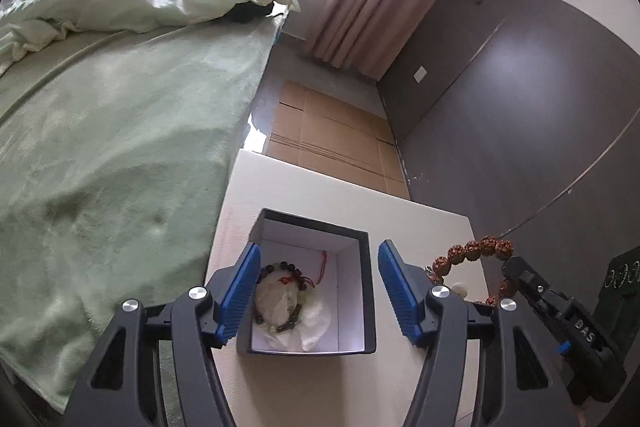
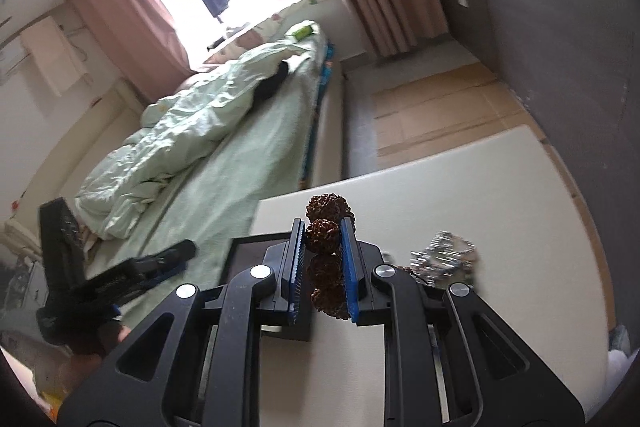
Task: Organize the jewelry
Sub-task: 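Lower the dark bracelet into the box with the left gripper while the right gripper grasps the wooden bead bracelet, then lower the wooden bead bracelet into the box and open the right gripper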
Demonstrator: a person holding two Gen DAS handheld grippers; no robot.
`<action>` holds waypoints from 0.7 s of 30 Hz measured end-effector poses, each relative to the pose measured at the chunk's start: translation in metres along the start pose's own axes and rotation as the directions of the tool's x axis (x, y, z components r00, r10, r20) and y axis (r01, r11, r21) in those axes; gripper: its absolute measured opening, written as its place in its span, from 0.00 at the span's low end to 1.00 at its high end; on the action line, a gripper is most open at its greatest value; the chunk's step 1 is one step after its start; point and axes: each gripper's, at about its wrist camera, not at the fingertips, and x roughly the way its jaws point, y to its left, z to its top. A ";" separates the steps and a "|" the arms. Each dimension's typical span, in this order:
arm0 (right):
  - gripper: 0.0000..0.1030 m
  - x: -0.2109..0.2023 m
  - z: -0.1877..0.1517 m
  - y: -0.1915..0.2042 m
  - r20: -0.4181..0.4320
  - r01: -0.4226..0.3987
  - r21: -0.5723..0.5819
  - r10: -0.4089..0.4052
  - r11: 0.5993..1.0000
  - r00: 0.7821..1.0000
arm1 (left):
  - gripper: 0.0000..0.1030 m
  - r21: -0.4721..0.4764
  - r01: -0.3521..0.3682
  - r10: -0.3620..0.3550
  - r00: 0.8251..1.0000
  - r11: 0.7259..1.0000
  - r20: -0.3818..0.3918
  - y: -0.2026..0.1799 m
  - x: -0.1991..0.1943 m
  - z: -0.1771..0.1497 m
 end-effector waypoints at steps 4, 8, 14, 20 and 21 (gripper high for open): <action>0.18 0.005 0.000 0.027 -0.007 -0.046 -0.045 0.046 0.998 0.999 | 0.57 -0.023 -0.011 0.011 1.000 1.000 0.015 0.009 -0.007 0.002; 0.18 0.017 -0.004 0.049 -0.037 -0.079 -0.068 0.076 0.995 0.996 | 0.57 -0.043 -0.025 0.026 0.999 0.999 0.031 0.019 -0.012 0.006; 0.18 0.035 -0.010 0.072 -0.074 -0.116 -0.088 0.110 0.989 0.991 | 0.57 -0.070 -0.047 0.050 0.998 0.996 0.038 0.040 -0.020 0.007; 0.18 0.052 -0.018 0.089 -0.135 -0.188 -0.083 0.176 0.979 0.975 | 0.61 -0.092 -0.062 0.067 0.997 0.994 0.048 0.054 -0.027 0.007; 0.19 0.059 -0.020 0.091 -0.159 -0.178 -0.085 0.163 0.980 0.974 | 0.61 -0.093 -0.062 0.067 0.997 0.994 0.047 0.054 -0.027 0.007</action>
